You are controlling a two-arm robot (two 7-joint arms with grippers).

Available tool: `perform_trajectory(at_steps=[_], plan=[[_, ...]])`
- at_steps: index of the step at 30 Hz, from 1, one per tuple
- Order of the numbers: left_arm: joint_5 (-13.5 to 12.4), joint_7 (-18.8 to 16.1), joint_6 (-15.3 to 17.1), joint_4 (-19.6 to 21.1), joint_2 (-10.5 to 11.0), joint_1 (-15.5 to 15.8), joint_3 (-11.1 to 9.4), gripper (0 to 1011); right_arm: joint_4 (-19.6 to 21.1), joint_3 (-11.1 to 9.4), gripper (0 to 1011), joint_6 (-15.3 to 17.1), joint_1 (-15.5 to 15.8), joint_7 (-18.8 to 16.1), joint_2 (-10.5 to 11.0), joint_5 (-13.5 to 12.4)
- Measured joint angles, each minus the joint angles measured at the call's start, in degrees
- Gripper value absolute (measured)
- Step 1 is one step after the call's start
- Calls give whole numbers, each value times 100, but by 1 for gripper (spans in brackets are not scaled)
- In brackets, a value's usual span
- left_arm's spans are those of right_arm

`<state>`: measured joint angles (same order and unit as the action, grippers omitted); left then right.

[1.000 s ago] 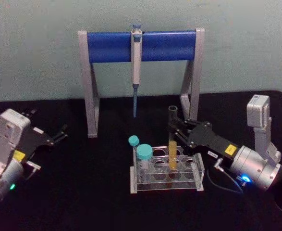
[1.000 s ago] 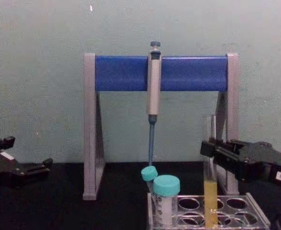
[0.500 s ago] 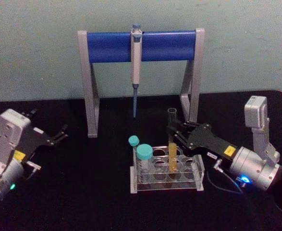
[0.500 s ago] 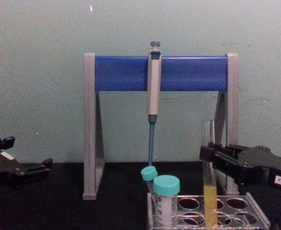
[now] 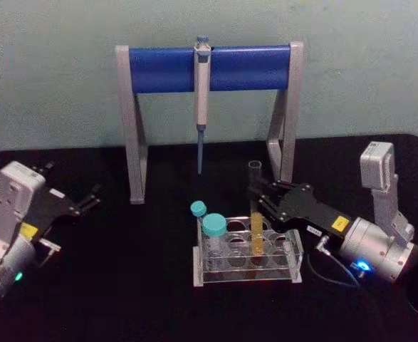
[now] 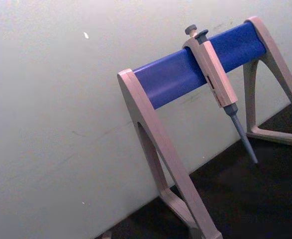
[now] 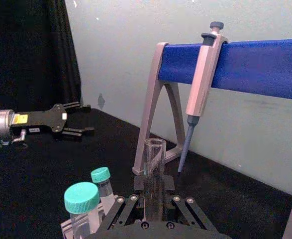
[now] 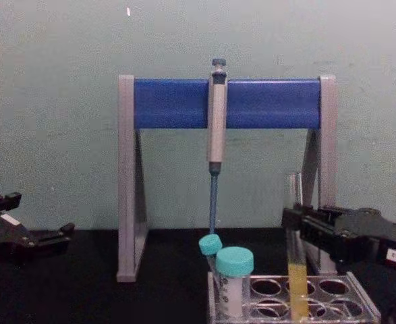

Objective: Pick up the test tube from the test tube rack, shake it, then place it back into the test tube rack.

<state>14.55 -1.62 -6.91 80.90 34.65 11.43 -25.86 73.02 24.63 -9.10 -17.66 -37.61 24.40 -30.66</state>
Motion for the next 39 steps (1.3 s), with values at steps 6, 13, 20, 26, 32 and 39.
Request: perform_trajectory(at_steps=[6,13,20,26,32,39], plan=[[0,0,0,0,0,0,0,1002,4,1,228,3,-1,5,1,5],[0,0,0,0,0,0,0,1001,3,1,228,0,0,-1,1,5],[0,0,0,0,0,0,0,1001,2,-4,229,-3,3,-7,1,3],[0,0,0,0,0,0,0,1001,-1,-5,330,-1,6,-11,1,9],[0,0,0,0,0,0,0,1001,-1,-8,529,-2,5,-13,1,6],[0,0,0,0,0,0,0,1001,-1,-8,738,-4,4,-12,1,4]])
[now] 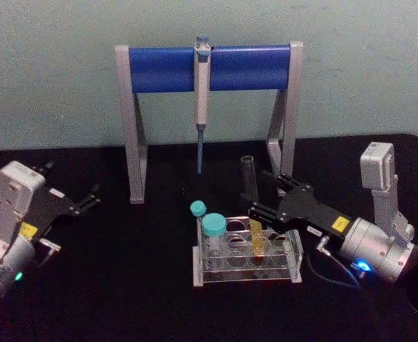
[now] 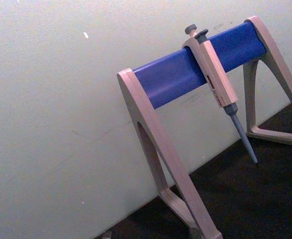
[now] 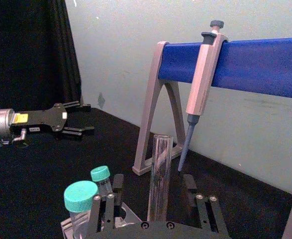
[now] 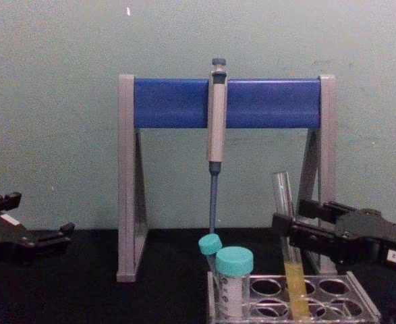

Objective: Pick up the test tube from the test tube rack, shake it, then place it back into the test tube rack.

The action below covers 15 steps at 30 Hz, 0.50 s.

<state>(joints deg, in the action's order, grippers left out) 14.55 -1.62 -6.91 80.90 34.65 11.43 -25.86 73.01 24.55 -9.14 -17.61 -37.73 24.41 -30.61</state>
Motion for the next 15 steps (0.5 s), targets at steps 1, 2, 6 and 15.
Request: perform_trajectory(at_steps=[1,2,6,15], plan=[[0,0,0,0,0,0,0,1001,0,0,767,0,-1,0,0,0],[0,0,0,0,0,0,0,1001,0,0,805,-1,0,0,0,0],[0,0,0,0,0,0,0,1001,1,0,891,-3,-1,0,0,-2],[0,0,0,0,0,0,0,1001,36,-1,1000,-17,5,25,5,3]])
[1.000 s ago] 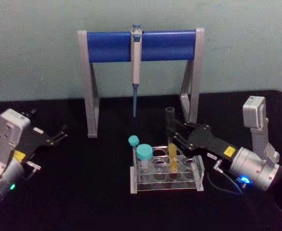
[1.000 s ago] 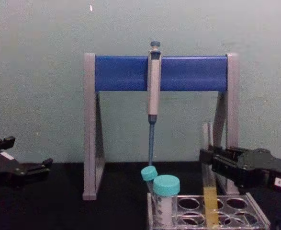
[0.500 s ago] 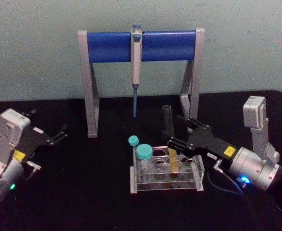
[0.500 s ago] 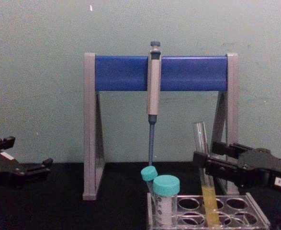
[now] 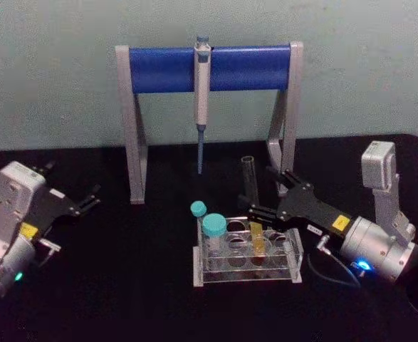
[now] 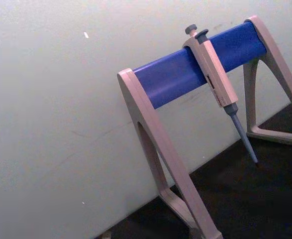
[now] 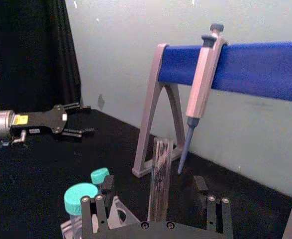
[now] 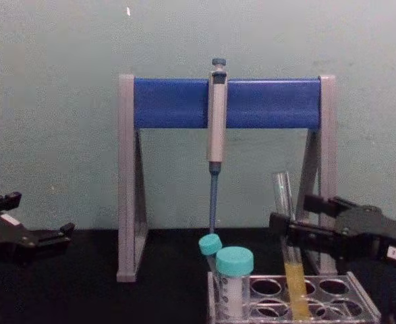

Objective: Pick up the test tube from the test tube rack, shake it, then place it back into the test tube rack.

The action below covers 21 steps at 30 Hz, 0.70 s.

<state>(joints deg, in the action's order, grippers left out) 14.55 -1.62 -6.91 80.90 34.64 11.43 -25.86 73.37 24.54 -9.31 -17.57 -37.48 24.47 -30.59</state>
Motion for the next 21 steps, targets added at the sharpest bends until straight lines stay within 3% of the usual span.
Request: perform_trajectory(at_steps=[9,12,14,15,18,21], plan=[[0,0,0,1,0,0,0,1001,625,-235,1000,-166,303,400,115,125],[0,0,0,0,0,0,0,1001,954,-427,1000,-223,506,805,130,273],[0,0,0,0,0,0,0,1001,1209,-595,1000,-219,684,1261,120,461],[0,0,0,0,0,0,0,1001,1209,-595,1000,-219,684,1261,120,461],[0,0,0,0,0,0,0,1001,1551,-837,1000,3,942,2095,65,863],[0,0,0,0,0,0,0,1001,1699,-974,1000,327,1085,2701,-21,1159]])
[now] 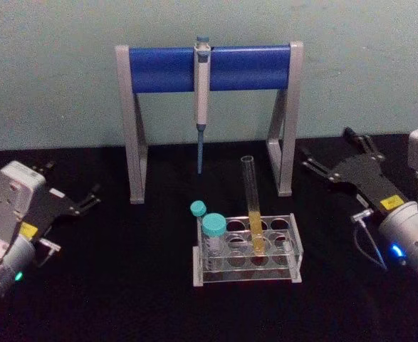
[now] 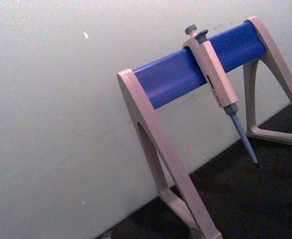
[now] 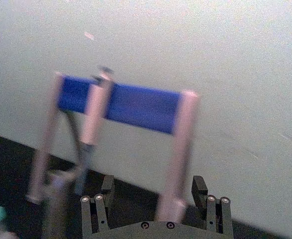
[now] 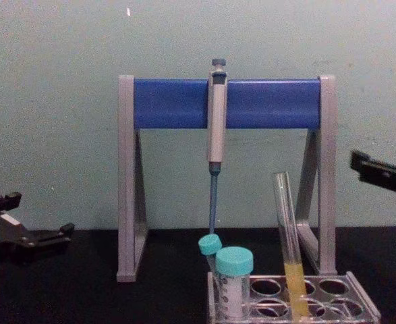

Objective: Pick up the test tube from the test tube rack, shake it, then place it back into the test tube rack.

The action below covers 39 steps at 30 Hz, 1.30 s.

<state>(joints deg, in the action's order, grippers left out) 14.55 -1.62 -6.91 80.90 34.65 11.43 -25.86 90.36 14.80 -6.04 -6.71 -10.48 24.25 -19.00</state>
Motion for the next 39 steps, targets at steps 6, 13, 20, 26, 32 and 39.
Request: perform_trajectory(at_steps=[6,13,20,26,32,39], plan=[[0,0,0,0,0,0,0,1001,3,-143,1000,600,126,678,-185,317],[0,0,0,0,0,0,0,1001,-308,-228,1000,1061,148,864,-373,419],[0,0,0,0,0,0,0,1001,-427,-316,1000,1171,125,817,-454,414],[0,0,0,0,0,0,0,1001,-423,-306,1000,1170,123,817,-447,412],[0,0,0,0,0,0,0,1001,-420,-298,1000,1168,123,818,-445,411],[0,0,0,0,0,0,0,1001,-416,-292,1000,1166,123,821,-441,411]])
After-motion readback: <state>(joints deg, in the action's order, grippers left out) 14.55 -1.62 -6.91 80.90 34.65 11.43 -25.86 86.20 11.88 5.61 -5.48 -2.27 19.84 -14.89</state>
